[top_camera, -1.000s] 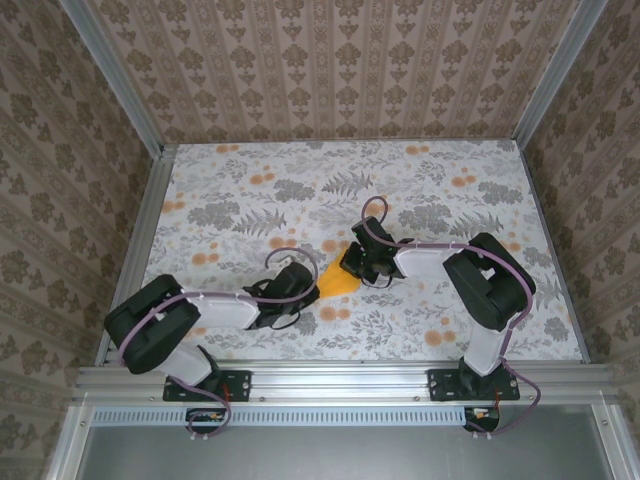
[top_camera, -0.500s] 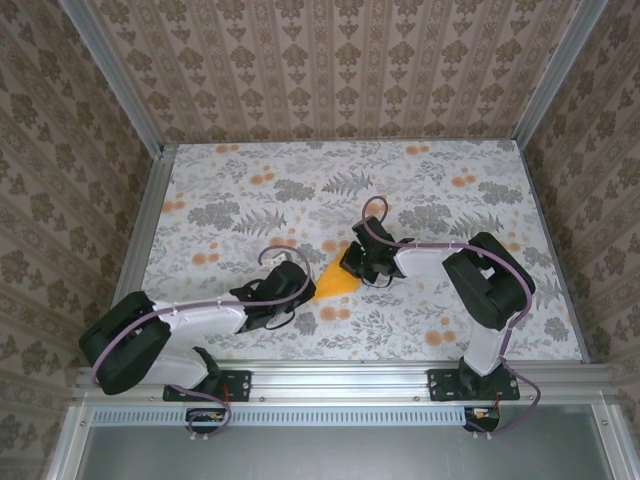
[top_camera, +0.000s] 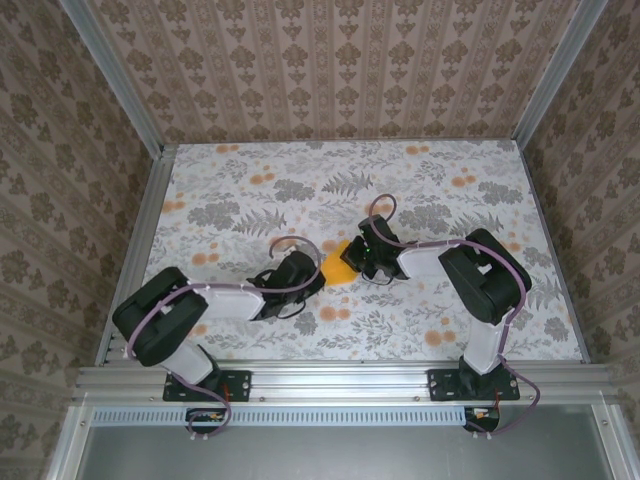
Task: Fold a paper plane with a square sheet of paper (pick it up from the middle)
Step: Fourth fold the wing at the center of the table.
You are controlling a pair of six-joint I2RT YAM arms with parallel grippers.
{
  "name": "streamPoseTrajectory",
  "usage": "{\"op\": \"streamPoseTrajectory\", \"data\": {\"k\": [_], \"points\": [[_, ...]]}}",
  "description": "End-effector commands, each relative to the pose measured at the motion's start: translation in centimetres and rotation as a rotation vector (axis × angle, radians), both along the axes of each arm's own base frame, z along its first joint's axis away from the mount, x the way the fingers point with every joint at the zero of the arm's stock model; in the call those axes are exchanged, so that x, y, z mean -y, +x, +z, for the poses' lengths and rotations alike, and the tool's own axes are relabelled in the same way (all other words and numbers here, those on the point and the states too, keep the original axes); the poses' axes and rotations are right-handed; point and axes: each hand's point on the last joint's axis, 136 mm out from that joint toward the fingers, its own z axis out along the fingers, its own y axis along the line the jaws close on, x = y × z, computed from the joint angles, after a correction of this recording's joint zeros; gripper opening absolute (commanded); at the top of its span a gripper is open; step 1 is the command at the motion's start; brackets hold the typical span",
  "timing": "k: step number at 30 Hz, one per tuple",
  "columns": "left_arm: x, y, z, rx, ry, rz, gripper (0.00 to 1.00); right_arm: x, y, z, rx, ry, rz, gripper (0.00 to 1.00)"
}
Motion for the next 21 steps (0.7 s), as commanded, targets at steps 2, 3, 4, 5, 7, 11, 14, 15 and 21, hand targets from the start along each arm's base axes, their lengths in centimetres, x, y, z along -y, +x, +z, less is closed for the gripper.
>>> {"op": "streamPoseTrajectory", "data": {"k": [2, 3, 4, 5, 7, 11, 14, 15, 21], "points": [[1.5, 2.0, 1.1, 0.046, -0.068, 0.023, 0.06, 5.0, -3.1, -5.5, -0.164, -0.181, -0.109, 0.0], [1.3, 2.2, 0.8, 0.038, -0.063, 0.034, 0.06, 5.0, -3.1, -5.4, -0.165, -0.18, -0.109, 0.0], [1.1, 2.2, 0.3, 0.024, -0.054, 0.046, 0.06, 5.1, -3.1, -5.4, -0.162, -0.178, -0.11, 0.0], [1.0, 2.1, 0.0, 0.01, -0.052, 0.057, 0.05, 5.1, -3.1, -5.3, -0.163, -0.178, -0.111, 0.0], [0.6, 1.9, -0.6, -0.011, -0.054, 0.082, 0.05, 5.1, -3.1, -5.2, -0.162, -0.179, -0.109, 0.0], [-0.6, 1.2, -1.9, -0.047, -0.03, 0.13, 0.05, 5.1, -3.2, -5.3, -0.167, -0.182, -0.105, 0.0], [-1.4, 0.9, -2.4, -0.054, -0.01, 0.154, 0.05, 5.2, -3.3, -5.4, -0.169, -0.183, -0.106, 0.0], [-1.8, 0.8, -2.6, -0.059, 0.0, 0.162, 0.05, 5.3, -3.4, -5.5, -0.172, -0.183, -0.107, 0.0], [-4.1, -0.3, -3.3, -0.076, 0.061, 0.202, 0.05, 5.3, -3.5, -5.6, -0.176, -0.187, -0.1, 0.0]]}}
